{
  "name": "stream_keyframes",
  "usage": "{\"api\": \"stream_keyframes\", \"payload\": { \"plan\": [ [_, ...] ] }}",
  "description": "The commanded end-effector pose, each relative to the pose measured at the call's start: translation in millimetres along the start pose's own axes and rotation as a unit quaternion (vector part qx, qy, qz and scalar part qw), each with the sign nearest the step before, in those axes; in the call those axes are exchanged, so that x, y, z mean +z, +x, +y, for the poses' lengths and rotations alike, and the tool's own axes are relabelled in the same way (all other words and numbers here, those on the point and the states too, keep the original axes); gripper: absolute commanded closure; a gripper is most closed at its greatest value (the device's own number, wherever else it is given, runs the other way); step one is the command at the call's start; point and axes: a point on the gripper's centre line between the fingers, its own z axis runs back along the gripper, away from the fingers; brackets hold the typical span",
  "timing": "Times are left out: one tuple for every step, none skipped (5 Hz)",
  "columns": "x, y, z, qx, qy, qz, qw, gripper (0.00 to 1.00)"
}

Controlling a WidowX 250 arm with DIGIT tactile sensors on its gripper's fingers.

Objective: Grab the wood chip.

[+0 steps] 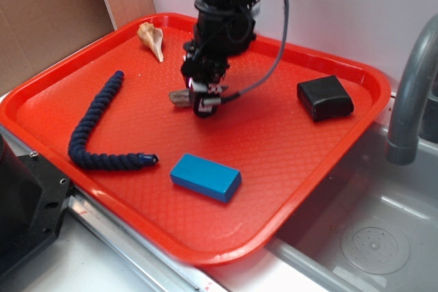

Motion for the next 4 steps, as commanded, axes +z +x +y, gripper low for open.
{"api": "stream_keyframes", "payload": {
  "plan": [
    [104,-65,1,0.268,-0.02,-0.103,0.958,1.0],
    [144,-100,-1,0.336,-0.046,-0.105,0.935,1.0],
    [183,-137,-4,0.437,-0.044,-0.124,0.89,1.0],
    [198,-148,-3,0.428,-0.048,-0.141,0.891,1.0]
  ]
}}
